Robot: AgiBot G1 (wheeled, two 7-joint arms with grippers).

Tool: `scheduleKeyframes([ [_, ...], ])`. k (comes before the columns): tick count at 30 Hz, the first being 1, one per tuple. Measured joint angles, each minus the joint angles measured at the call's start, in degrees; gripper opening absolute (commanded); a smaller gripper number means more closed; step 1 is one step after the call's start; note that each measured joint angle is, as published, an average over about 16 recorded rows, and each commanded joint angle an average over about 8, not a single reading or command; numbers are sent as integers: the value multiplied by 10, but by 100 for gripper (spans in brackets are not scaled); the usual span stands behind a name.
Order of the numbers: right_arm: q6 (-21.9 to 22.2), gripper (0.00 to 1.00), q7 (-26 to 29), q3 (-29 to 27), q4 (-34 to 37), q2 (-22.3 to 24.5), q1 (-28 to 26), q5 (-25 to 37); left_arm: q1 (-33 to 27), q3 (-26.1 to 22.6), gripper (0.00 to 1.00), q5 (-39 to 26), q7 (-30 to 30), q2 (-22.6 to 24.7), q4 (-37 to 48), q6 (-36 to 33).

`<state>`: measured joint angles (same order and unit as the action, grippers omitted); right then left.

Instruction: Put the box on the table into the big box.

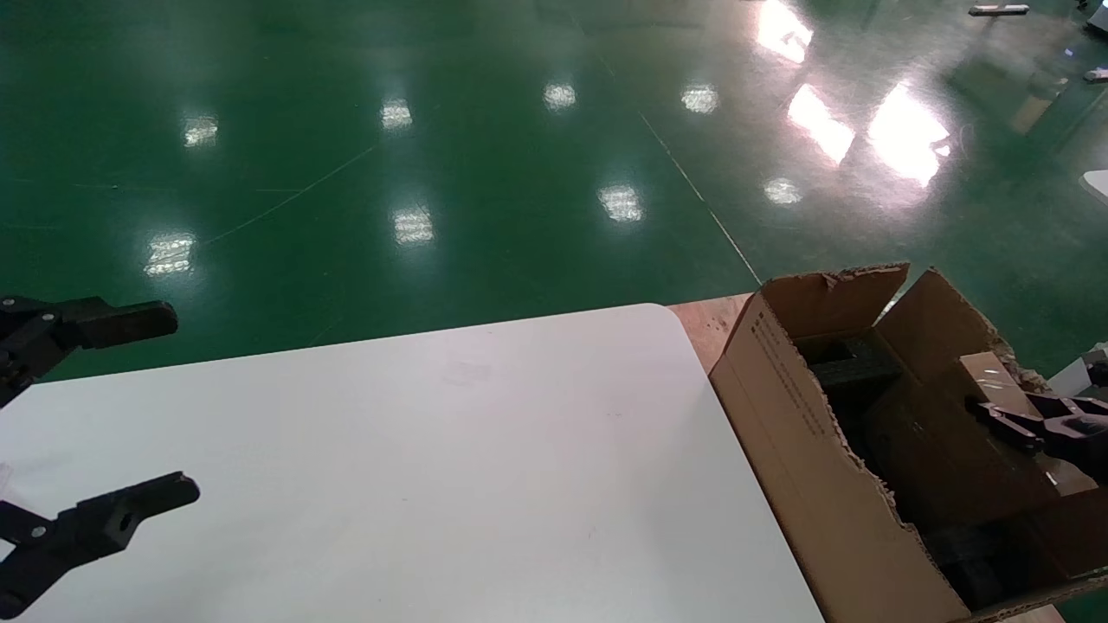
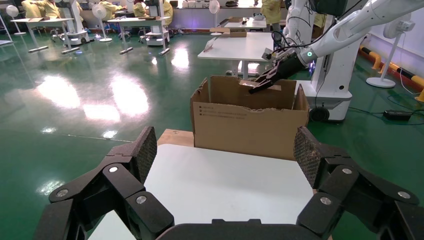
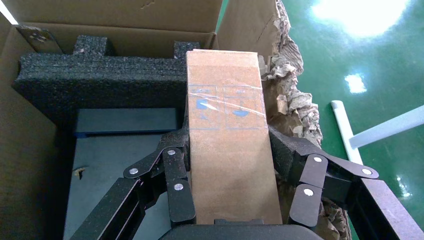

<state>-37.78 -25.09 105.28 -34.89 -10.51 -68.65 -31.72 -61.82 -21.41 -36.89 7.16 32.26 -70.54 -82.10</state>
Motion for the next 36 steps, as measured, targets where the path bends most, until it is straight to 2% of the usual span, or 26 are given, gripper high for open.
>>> scheduleKeyframes([
  [4, 0, 77, 4, 1, 9, -5, -3, 5, 0, 0, 100, 0, 0, 0, 0, 0],
  [5, 0, 88, 4, 1, 11, -6, -4, 7, 0, 0, 100, 0, 0, 0, 0, 0],
  [7, 0, 100, 6, 1, 14, -7, -5, 9, 0, 0, 100, 0, 0, 0, 0, 0],
  [29, 2, 100, 6, 1, 15, -7, -6, 10, 0, 0, 100, 0, 0, 0, 0, 0],
  [36, -11, 100, -2, -5, 5, -7, -16, 12, 0, 0, 100, 0, 0, 0, 0, 0],
])
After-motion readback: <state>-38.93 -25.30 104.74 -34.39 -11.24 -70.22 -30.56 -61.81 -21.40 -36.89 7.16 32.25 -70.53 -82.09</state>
